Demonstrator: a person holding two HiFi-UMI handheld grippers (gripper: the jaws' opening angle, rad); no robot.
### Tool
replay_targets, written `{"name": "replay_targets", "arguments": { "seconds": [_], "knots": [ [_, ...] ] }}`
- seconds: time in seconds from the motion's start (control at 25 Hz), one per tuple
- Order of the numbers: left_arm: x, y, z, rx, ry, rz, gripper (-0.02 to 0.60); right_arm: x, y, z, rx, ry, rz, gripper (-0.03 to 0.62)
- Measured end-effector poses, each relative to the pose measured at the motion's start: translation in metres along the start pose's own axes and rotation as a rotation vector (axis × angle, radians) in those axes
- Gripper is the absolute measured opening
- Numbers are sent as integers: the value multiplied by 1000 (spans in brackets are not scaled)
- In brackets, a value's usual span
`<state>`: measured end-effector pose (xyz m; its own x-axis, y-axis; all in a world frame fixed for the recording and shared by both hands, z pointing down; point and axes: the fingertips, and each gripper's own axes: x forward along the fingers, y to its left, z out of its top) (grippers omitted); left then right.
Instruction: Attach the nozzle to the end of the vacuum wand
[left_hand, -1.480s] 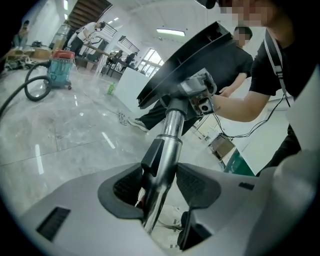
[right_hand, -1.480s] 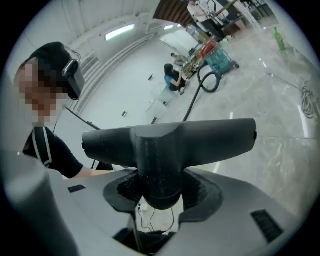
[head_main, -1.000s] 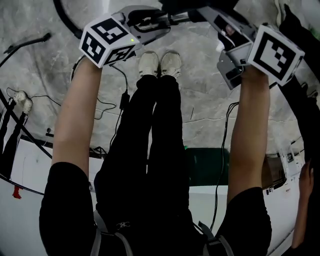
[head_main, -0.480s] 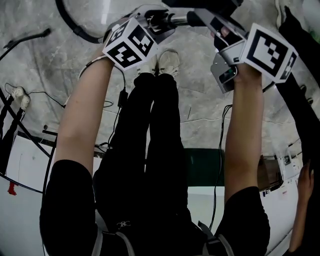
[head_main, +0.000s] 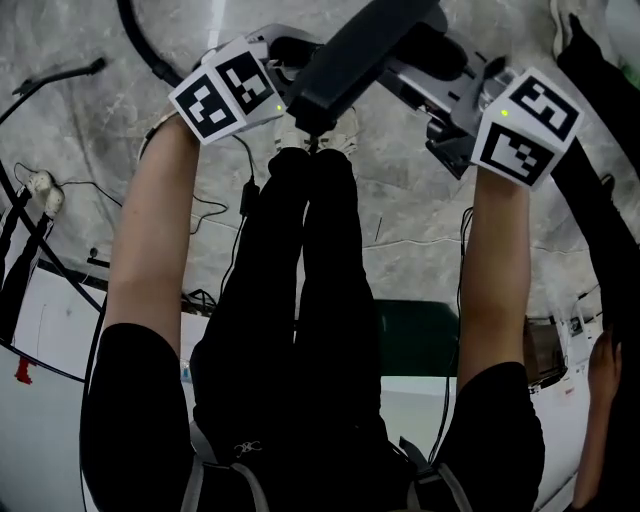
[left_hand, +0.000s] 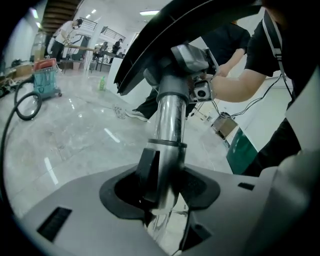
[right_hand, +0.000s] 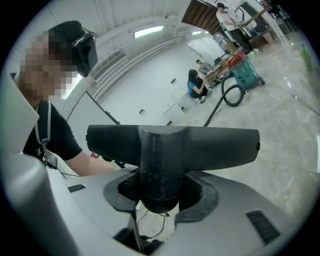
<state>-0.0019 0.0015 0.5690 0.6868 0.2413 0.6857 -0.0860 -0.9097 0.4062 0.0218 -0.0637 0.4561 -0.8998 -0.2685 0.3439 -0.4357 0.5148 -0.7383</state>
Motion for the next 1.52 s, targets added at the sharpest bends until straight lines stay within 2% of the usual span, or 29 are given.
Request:
{"name": "replay_targets", "arguments": {
  "seconds": [0.04, 0.12, 0.24, 0.36, 0.44, 0.48, 0.56, 0.64, 0.72, 0.8, 0.88, 1.08, 1.16, 1.24, 1.36, 1.44, 1.52],
  "knots": [
    [-1, 1, 0, -4, -6, 9, 204, 1, 0, 1, -17, -11, 4, 176],
    [0, 9, 1, -18, -20, 47, 204, 2, -9, 5, 29, -40, -55, 176],
    [2, 19, 0, -42, -18, 105, 206, 4, -26, 9, 175, -83, -222, 176],
    [5, 21, -1, -45, -1, 134, 206, -3, -41, 4, 362, -138, -432, 175],
    [4, 20, 0, -48, -8, 134, 206, -7, -44, 4, 410, -172, -494, 175],
    [4, 20, 1, -51, -12, 133, 206, -5, -42, 4, 387, -172, -475, 175],
    [2, 19, -1, -59, -19, 131, 206, 2, -34, 5, 272, -141, -361, 175],
    [0, 17, -3, -63, -25, 126, 206, 9, -21, 4, 131, -122, -189, 175],
    [-1, 10, -2, -63, -34, 117, 206, 9, -8, 1, 37, -140, -24, 175],
    [0, 6, -1, -70, -46, 118, 206, 7, -6, -1, 13, -161, 33, 175],
    [1, 6, -4, -89, -56, 132, 206, 7, -11, -1, 40, -201, -31, 175],
    [13, 3, -16, -150, -56, 128, 219, 1, -39, -26, 263, -342, -395, 175],
    [21, -2, -24, -155, -40, 121, 221, 0, -46, -40, 326, -351, -481, 175],
    [26, 3, -27, -146, -34, 129, 221, 3, -52, -43, 321, -345, -484, 175],
    [33, 12, -29, -108, -26, 143, 219, 8, -61, -43, 259, -330, -450, 176],
    [37, 12, -28, -86, -30, 146, 219, 6, -66, -47, 264, -320, -440, 178],
    [44, 12, -32, -78, -20, 146, 219, -6, -75, -56, 321, -328, -473, 241]
  ]
}}
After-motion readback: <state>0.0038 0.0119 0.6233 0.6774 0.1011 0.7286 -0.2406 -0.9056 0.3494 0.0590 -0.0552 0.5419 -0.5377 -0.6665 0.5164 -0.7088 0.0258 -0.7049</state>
